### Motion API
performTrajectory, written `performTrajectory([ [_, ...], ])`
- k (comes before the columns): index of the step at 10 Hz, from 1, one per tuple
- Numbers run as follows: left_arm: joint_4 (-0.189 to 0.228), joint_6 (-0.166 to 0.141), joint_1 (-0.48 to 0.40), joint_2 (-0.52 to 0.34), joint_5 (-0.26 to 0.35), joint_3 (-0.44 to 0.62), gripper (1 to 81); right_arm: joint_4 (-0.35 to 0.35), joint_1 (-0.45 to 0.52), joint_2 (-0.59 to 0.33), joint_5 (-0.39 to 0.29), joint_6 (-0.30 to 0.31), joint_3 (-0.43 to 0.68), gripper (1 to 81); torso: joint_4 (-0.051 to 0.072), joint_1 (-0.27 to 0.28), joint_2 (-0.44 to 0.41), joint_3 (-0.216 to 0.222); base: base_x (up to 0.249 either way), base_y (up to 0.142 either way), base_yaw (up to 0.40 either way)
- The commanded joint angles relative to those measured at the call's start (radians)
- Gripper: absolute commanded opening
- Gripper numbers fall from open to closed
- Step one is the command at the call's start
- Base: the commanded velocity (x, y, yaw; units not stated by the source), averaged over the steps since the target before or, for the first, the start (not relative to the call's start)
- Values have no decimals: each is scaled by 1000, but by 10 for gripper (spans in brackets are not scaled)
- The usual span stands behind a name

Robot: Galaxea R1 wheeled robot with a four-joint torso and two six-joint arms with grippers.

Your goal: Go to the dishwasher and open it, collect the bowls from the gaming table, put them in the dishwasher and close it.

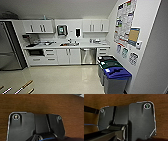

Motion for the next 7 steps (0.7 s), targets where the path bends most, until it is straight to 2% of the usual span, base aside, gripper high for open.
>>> performTrajectory([
  [1,2,1,-59,-8,47,14,811,7,52,-7,-51,0,2,811,0,0,0,0,149,0,0],
  [7,2,1,-59,-8,47,14,811,7,52,-7,-51,0,2,811,0,0,0,0,149,0,0],
])
